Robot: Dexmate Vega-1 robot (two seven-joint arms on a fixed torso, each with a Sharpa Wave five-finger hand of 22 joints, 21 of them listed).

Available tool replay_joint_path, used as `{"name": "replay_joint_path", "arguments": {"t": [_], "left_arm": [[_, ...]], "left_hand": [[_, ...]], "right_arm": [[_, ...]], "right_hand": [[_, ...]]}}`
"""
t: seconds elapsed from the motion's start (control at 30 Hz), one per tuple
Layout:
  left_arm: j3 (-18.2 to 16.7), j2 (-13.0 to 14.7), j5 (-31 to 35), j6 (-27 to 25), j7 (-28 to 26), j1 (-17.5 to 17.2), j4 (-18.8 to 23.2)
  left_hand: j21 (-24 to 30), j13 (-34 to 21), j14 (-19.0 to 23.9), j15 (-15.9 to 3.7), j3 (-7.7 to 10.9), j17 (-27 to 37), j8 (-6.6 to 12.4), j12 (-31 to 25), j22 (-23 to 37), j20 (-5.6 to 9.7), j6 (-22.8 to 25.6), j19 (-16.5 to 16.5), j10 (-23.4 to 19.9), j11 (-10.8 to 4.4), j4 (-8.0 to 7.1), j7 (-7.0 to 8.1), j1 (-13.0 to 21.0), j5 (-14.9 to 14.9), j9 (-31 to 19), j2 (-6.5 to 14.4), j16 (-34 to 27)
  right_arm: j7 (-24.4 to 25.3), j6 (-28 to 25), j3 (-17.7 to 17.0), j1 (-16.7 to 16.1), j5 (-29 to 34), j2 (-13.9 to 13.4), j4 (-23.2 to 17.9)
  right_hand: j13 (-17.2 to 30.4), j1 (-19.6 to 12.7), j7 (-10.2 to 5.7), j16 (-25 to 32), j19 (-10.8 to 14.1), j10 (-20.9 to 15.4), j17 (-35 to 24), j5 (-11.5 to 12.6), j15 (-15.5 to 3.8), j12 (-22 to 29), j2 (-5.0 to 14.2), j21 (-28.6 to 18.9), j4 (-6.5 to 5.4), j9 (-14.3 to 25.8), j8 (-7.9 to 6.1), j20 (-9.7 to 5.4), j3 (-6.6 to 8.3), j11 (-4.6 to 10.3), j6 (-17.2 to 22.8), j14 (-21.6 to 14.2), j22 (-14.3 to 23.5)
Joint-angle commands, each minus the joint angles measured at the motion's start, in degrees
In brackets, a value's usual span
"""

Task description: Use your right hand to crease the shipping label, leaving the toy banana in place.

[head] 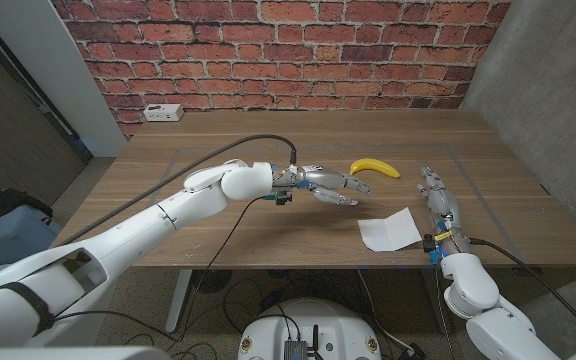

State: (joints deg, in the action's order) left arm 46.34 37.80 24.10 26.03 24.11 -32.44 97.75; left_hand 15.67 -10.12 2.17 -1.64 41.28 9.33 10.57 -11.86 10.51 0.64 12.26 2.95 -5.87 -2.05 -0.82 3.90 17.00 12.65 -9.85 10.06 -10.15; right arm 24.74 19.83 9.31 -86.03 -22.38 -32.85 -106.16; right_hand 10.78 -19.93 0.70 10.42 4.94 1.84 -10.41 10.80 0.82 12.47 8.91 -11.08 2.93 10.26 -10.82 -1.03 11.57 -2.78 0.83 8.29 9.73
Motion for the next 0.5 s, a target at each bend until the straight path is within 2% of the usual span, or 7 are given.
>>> {"name": "replay_joint_path", "arguments": {"t": [0.03, 0.1, 0.17, 0.5], "left_arm": [[1.43, -0.75, 0.41, 0.57, 2.54, 0.86, -0.60], [1.52, -0.83, 0.42, 0.59, 2.75, 0.91, -0.62], [1.55, -0.86, 0.74, 0.66, 2.60, 0.87, -0.61], [2.23, -0.92, 1.46, 0.45, 3.78, 1.05, -0.81]], "left_hand": [[-0.14, -0.19, -0.05, -1.71, 0.98, 0.13, -0.04, 0.19, 0.13, 0.30, 0.32, 0.23, -0.14, -0.81, 0.29, 0.58, 1.05, 0.55, -0.16, 1.54, 0.07], [-0.22, -0.18, 0.00, -2.10, 1.86, 0.13, 0.00, 0.24, 0.12, 0.58, 0.62, 0.26, -0.21, -1.10, 0.91, 0.75, 1.94, 1.07, -0.15, 1.67, 0.05], [-0.36, -0.17, 0.04, -2.18, 3.02, 0.12, 0.10, 0.28, 0.12, 0.57, 1.26, 0.24, -0.36, -1.12, 1.80, 0.11, 3.17, 1.78, -0.14, 1.63, 0.05], [-0.44, -0.18, 1.12, -2.56, 4.11, 0.16, 0.48, -0.39, 0.22, 0.39, 3.56, 0.58, -2.86, -1.27, 3.04, -0.63, 4.89, 2.55, -0.17, 1.28, -0.28]], "right_arm": [[1.16, 0.20, -0.42, -2.38, 1.73, 0.67, -1.03], [1.18, 0.32, -0.39, -2.53, 1.86, 0.84, -1.04], [1.13, 0.29, -0.36, -2.67, 1.98, 0.90, -1.14], [2.04, -0.50, -0.25, -3.68, 3.39, 1.28, -2.23]], "right_hand": [[0.21, -0.71, 0.14, 0.47, 0.53, -0.37, -0.06, -0.18, 0.06, -0.23, 0.21, -0.18, 0.09, 0.18, -0.13, -0.04, 0.36, -0.20, 0.36, -0.13, 0.13], [0.21, -0.73, 0.13, 0.47, 0.53, -0.39, -0.07, -0.20, 0.10, -0.24, 0.20, -0.17, 0.12, 0.18, -0.12, -0.05, 0.39, -0.23, 0.38, -0.11, 0.13], [0.21, -0.76, 0.14, 0.48, 0.52, -0.39, -0.07, -0.21, 0.10, -0.25, 0.20, -0.16, 0.14, 0.18, -0.11, -0.02, 0.42, -0.27, 0.38, -0.13, 0.13], [0.22, -0.77, 0.17, 0.47, 0.53, -0.49, -0.13, -0.29, 0.07, -0.24, 0.21, -0.14, 0.18, 0.18, -0.06, -0.05, 0.52, -0.23, 0.37, -0.05, 0.13]]}}
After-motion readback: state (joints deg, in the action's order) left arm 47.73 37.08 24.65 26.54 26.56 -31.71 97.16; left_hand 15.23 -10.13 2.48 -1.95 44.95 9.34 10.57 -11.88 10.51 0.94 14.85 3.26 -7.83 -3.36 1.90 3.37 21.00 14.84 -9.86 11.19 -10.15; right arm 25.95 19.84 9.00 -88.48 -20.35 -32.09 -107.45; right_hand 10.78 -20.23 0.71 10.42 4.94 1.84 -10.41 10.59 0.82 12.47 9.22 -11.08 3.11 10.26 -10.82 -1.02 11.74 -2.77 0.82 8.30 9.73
